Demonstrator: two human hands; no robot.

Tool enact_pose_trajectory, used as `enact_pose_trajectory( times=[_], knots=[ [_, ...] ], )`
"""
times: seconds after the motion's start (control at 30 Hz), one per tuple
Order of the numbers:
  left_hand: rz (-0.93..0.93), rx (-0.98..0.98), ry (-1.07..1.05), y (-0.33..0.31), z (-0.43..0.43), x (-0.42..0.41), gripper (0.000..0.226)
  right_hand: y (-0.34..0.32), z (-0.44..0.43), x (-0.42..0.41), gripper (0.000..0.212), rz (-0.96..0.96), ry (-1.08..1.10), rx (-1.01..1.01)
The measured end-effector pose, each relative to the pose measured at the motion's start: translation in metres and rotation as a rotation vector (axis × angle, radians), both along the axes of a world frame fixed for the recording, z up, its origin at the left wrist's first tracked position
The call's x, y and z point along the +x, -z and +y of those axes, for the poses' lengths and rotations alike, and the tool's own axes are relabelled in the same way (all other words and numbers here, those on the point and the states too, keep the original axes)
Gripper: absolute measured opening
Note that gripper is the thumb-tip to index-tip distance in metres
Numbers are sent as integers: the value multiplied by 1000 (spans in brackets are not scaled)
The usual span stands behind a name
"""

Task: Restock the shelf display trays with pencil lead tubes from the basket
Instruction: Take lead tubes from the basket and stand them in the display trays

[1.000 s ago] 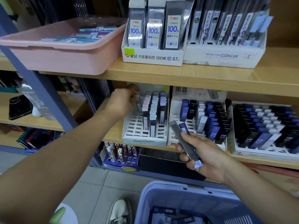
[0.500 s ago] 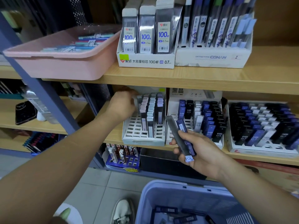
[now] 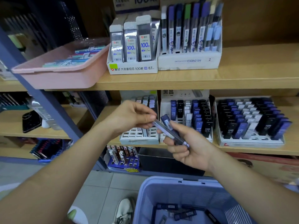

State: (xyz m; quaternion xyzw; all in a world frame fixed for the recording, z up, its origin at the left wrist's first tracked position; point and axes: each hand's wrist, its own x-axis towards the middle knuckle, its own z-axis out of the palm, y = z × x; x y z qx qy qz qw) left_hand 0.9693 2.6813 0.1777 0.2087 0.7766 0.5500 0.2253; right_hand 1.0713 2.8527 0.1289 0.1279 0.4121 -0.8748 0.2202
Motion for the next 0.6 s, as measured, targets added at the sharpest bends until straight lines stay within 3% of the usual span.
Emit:
enact_pose_trajectory(
  times=[0.1, 0.2, 0.3, 0.47, 0.6],
  knots=[
    [13, -24, -75, -2, -8, -7, 16, -4, 11, 0, 36, 13, 41, -19],
    [-18, -88, -62, 0, -15, -7, 25, -7, 20, 0, 18, 61, 134, 46],
    [-56, -183, 21, 4, -17, -5, 28, -2, 19, -1, 11, 102, 222, 146],
    [10, -406, 266, 8, -14, 8, 9, 2, 11, -4, 13, 111, 294, 236],
    [-9, -300, 246, 15, -2, 24, 41, 3, 3, -5, 22, 149, 234, 341]
  ],
)
